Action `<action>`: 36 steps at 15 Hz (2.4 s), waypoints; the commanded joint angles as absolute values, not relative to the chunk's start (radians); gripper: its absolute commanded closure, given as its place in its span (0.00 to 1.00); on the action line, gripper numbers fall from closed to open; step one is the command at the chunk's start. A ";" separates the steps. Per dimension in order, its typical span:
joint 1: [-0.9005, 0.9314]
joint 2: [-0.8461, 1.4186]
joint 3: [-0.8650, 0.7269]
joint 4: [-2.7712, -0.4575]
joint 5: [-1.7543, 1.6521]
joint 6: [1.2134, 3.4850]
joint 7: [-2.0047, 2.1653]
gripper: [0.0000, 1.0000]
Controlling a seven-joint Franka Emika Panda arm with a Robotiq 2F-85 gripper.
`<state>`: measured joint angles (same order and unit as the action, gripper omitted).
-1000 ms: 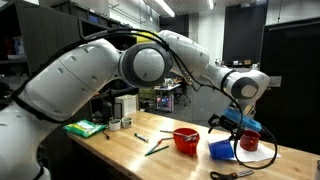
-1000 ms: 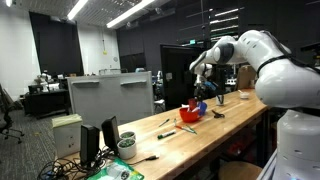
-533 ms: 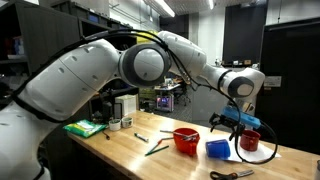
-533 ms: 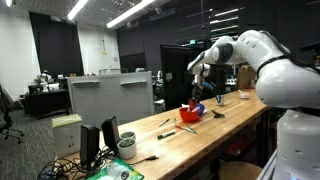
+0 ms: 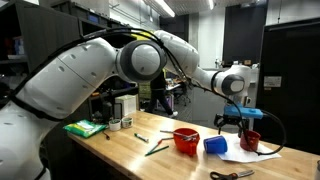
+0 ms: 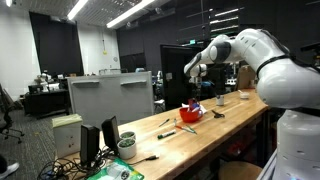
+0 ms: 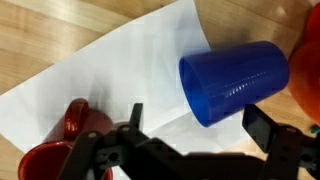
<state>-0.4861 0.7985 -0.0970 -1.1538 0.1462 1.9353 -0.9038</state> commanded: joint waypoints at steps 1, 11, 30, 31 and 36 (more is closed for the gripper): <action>-0.445 0.715 -0.121 -1.280 0.062 2.034 -0.956 0.00; -0.448 0.623 -0.070 -1.384 -0.042 2.082 -1.357 0.00; -0.437 0.642 -0.078 -1.367 -0.055 2.039 -1.646 0.00; -0.439 0.644 -0.074 -1.367 -0.060 2.026 -1.685 0.00; -0.428 0.656 -0.082 -1.361 -0.109 1.955 -1.903 0.00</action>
<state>-0.4461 0.6553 -0.0673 -1.3724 -0.0646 1.9933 -1.8010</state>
